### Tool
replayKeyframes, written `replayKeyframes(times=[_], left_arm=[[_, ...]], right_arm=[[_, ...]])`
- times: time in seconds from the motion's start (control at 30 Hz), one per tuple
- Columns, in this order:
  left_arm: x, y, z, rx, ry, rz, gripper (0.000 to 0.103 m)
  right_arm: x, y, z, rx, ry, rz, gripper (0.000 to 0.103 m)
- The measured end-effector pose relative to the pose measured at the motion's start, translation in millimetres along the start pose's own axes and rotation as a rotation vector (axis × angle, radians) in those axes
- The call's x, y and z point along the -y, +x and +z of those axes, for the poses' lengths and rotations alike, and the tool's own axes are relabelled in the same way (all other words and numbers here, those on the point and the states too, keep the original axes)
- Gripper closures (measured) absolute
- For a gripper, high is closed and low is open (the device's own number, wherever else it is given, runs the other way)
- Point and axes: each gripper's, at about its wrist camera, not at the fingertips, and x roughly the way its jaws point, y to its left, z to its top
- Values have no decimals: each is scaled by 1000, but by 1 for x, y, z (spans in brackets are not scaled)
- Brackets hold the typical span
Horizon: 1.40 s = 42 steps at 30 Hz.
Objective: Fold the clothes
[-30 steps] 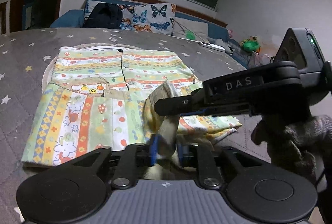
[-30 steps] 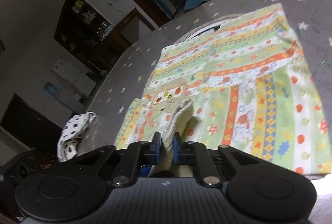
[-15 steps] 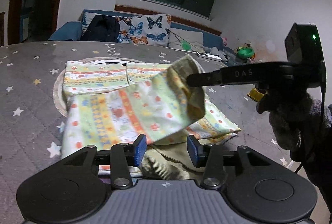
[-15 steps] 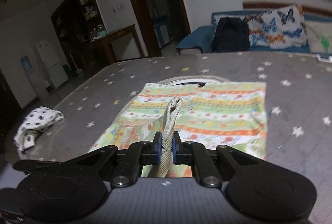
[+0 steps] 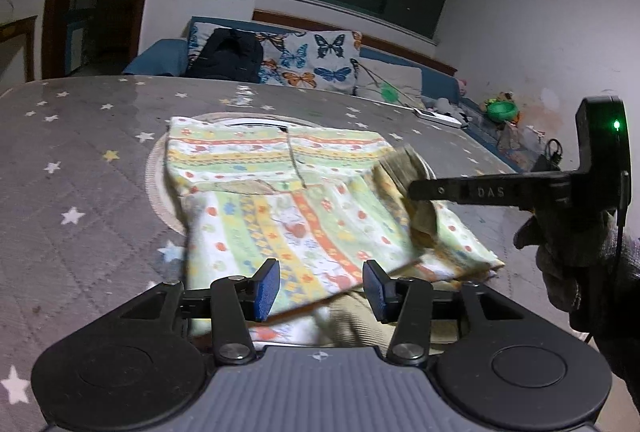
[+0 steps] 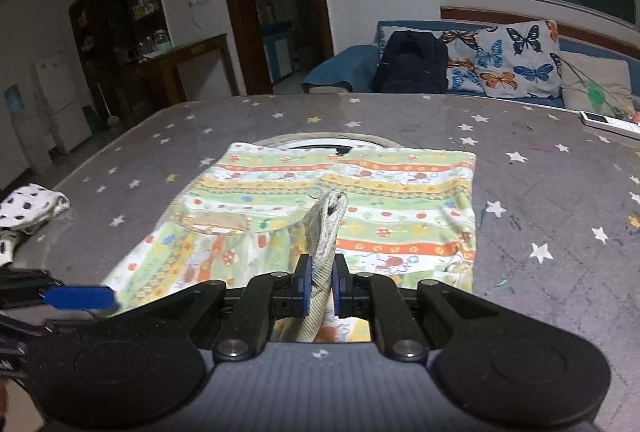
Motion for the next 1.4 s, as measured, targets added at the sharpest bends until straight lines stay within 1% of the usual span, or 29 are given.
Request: replayKeyframes(times=[0.03,0.07,0.1,0.23,0.3,0.43,0.57,0.67,0.73,0.8,0.83,0.9,0.97,1.03,1.13,1.17,1.2,1.27,1.3,1.37,1.4], left_arm=[[-2,-2,0,2,0,9,53],[-5,-3,1,3,-1,19,53],[-8,-4,1,5,-3,32,53],[-19,-12,-2,5,-10,69,53],[-25,-13,-3,2,-17,85,53],[-33,-16,-6,-5,-25,110,50],[-33,-22,-12,-9,-1,120,45],[-28,-25,-17,-15,31,118,41],[-25,-24,-20,-22,45,116,39],[-22,-22,-21,-30,49,116,39],[-22,-20,-22,-33,48,117,39],[-22,-16,-22,-43,38,123,39],[-23,-13,-22,-50,27,130,39],[-23,-12,-23,-49,29,141,41],[-23,-11,-23,-46,33,152,43],[-22,-11,-23,-43,40,156,50],[-22,-10,-23,-42,48,162,54],[-22,-10,-24,-41,58,169,55],[-22,-9,-25,-42,59,170,60],[-23,-7,-26,-49,61,171,67],[-23,-7,-27,-51,65,174,67]], right_arm=[[1,2,0,-3,-1,-7,91],[2,3,-1,-7,-1,-12,85],[4,4,-1,-11,5,-15,84],[11,-1,-4,-17,34,-13,83],[17,-4,-7,-31,68,9,82],[24,-6,-15,-59,102,14,80],[28,-3,-24,-93,121,5,78],[28,1,-30,-112,124,2,74],[25,4,-33,-114,112,-5,73],[21,3,-33,-109,95,-5,74],[20,3,-33,-109,92,-5,76],[19,2,-32,-105,79,-18,89],[18,0,-31,-97,71,-23,95],[18,-3,-29,-85,64,-26,96],[14,-11,-25,-52,20,-45,97],[13,-13,-24,-43,9,-50,97],[12,-15,-22,-34,-2,-56,97],[10,-19,-20,-16,-25,-75,97],[8,-21,-18,-6,-37,-85,97],[6,-24,-16,11,-61,-105,97],[5,-24,-15,16,-74,-120,97]])
